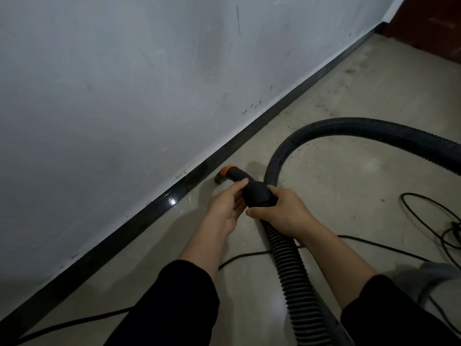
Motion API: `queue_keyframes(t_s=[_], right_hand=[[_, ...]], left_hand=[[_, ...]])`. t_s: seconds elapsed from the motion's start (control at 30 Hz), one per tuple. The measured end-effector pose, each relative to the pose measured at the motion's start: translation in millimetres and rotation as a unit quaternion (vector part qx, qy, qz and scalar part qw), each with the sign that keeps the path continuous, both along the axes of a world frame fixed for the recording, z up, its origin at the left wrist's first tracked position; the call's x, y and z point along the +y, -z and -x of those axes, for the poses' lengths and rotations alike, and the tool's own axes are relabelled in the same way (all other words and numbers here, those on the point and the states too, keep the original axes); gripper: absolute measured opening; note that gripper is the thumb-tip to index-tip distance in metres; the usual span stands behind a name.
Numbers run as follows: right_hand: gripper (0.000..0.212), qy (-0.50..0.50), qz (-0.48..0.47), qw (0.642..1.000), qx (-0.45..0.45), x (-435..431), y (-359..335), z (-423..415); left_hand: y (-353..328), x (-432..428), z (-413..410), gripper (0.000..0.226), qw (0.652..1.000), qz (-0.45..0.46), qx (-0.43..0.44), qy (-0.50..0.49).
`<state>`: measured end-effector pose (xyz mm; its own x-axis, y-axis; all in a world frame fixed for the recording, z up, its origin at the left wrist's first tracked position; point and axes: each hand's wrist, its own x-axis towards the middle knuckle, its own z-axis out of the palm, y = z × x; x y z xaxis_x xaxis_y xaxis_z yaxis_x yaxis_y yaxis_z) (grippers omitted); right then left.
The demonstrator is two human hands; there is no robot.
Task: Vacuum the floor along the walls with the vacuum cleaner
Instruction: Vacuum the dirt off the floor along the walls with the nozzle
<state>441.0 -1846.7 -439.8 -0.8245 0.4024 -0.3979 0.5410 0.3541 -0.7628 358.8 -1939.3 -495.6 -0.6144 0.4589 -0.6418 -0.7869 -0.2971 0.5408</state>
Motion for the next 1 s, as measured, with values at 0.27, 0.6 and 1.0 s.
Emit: queue_keyframes(t_s=[0.27,0.6,1.0], right_hand=[[0.026,-0.026,0.015,0.999,0.010,-3.6,-1.2,10.3],[0.029,-0.017,0.053,0.998,0.002,-7.1,-12.7,6.5],[0.032,0.001,0.046,0.999,-0.020,-3.0,-23.3,-13.8]], left_hand=[[-0.3,-3.0,12.2,0.022,1.000,0.016,0.004,-0.020],[3.9,-8.3,7.3,0.032,0.998,0.011,-0.017,-0.056],[11.2,-0.5,-10.3,0.025,0.997,-0.016,-0.038,-0.061]])
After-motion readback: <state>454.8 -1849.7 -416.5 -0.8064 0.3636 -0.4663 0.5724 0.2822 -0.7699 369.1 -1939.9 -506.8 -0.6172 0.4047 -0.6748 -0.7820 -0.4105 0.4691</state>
